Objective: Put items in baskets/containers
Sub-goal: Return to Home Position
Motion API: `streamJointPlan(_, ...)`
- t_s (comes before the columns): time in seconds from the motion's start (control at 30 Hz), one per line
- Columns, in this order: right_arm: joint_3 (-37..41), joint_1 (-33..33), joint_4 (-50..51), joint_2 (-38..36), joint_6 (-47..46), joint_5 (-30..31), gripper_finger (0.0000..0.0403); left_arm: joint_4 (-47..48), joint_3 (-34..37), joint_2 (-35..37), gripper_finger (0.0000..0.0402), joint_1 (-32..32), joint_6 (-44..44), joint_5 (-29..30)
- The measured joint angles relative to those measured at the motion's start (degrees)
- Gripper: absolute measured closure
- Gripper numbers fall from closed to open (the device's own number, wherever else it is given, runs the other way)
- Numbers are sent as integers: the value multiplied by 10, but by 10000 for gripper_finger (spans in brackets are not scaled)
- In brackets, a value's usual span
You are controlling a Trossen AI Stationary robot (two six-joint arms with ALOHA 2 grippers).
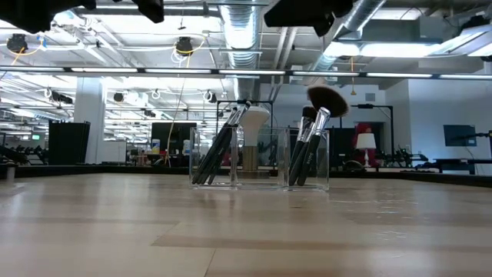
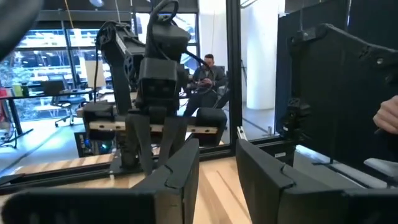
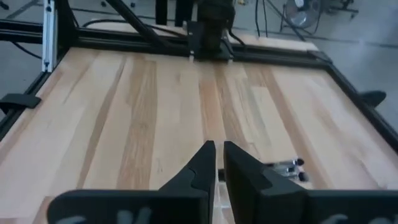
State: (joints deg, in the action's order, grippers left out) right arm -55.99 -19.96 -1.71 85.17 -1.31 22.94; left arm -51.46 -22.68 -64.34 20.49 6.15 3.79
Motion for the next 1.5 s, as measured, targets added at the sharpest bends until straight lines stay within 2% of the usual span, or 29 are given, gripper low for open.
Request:
streamJointPlan(0.13,4,1,-6,0,13,1,377,-1,0,-3,298,0,0,0)
streamJointPlan(0.43,80,55,-80,-24,6,-1,395,0,0,-3,298,0,-51,19)
streamJointPlan(0.97,168,42,-89,-183,13,-3,402,4,0,24,298,13,-50,33)
streamJointPlan(1.1,174,41,-74,-194,15,-2,402,4,0,24,298,13,-24,48)
streamJointPlan(1.3,174,62,-66,-193,38,-3,402,4,0,24,298,9,36,141)
streamJointPlan(1.5,174,89,-122,-193,62,-18,402,10,-1,53,298,-31,81,125)
